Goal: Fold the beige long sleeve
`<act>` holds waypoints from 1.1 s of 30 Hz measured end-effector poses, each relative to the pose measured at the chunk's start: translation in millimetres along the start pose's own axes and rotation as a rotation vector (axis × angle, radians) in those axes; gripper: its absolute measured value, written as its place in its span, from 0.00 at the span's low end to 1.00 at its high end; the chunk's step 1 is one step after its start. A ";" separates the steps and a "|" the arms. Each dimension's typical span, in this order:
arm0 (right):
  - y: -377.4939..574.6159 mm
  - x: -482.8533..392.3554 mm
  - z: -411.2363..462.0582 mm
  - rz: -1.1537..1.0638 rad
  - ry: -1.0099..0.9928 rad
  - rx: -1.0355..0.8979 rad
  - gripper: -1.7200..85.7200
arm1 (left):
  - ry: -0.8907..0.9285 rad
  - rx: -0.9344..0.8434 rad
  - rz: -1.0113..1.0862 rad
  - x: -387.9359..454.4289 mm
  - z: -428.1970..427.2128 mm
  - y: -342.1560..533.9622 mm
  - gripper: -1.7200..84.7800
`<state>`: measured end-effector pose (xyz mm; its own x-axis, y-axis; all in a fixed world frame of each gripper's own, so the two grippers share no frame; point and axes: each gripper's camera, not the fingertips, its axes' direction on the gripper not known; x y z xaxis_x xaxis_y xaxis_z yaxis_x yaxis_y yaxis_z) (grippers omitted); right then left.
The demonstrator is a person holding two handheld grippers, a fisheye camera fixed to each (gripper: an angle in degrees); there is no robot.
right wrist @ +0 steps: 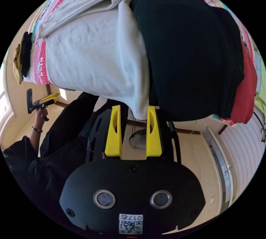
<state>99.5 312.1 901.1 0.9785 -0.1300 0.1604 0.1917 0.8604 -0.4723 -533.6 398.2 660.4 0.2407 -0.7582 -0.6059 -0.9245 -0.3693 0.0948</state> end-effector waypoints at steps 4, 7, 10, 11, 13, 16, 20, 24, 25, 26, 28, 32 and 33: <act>-6.3 6.9 16.5 0.052 -0.130 -0.046 0.18 | 0.030 -0.059 0.032 -12.2 29.7 -25.9 0.24; -9.3 8.9 20.4 0.103 -0.134 -0.011 0.20 | 0.093 0.008 0.026 -15.5 36.7 -40.6 0.20; -4.4 19.8 9.2 0.163 -0.206 0.062 0.17 | 0.160 0.074 -0.025 -13.8 29.0 -35.5 0.09; -1.4 26.6 5.3 0.172 -0.249 0.072 0.14 | 0.199 0.055 -0.060 -11.4 27.8 -29.9 0.07; 4.0 35.2 -1.7 0.147 -0.341 0.085 0.08 | 0.270 0.060 -0.091 -5.2 21.4 -14.5 0.06; 18.7 43.3 -20.1 0.056 -0.467 0.048 0.07 | 0.464 0.119 -0.069 7.4 -14.2 24.3 0.05; 52.2 62.2 -80.6 -0.111 -0.693 0.063 0.06 | 0.573 0.307 0.019 37.1 -124.5 91.0 0.05; 91.0 69.1 -114.5 -0.242 -0.737 -0.013 0.05 | 0.543 0.350 0.037 78.0 -208.2 147.5 0.05; 97.7 70.0 -114.1 -0.245 -0.739 -0.022 0.05 | 0.567 0.349 0.028 81.7 -213.4 155.1 0.05; 110.0 73.5 -109.1 -0.228 -0.766 -0.047 0.05 | 0.604 0.340 -0.002 88.4 -218.0 169.9 0.05; 124.6 81.0 -94.9 -0.183 -0.843 -0.083 0.05 | 0.643 0.342 -0.069 96.6 -215.7 190.2 0.05; 120.1 108.2 -90.4 -0.077 -1.122 0.034 0.04 | 0.741 0.476 -0.239 93.5 -209.0 193.7 0.06; 105.6 112.6 -100.7 -0.079 -1.171 0.106 0.04 | 0.774 0.522 -0.226 89.5 -212.3 175.5 0.06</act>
<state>237.6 338.6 781.9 0.2861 0.2996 0.9101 0.1869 0.9142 -0.3597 -611.5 151.5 790.4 0.3853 -0.9121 0.1404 -0.8022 -0.4062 -0.4376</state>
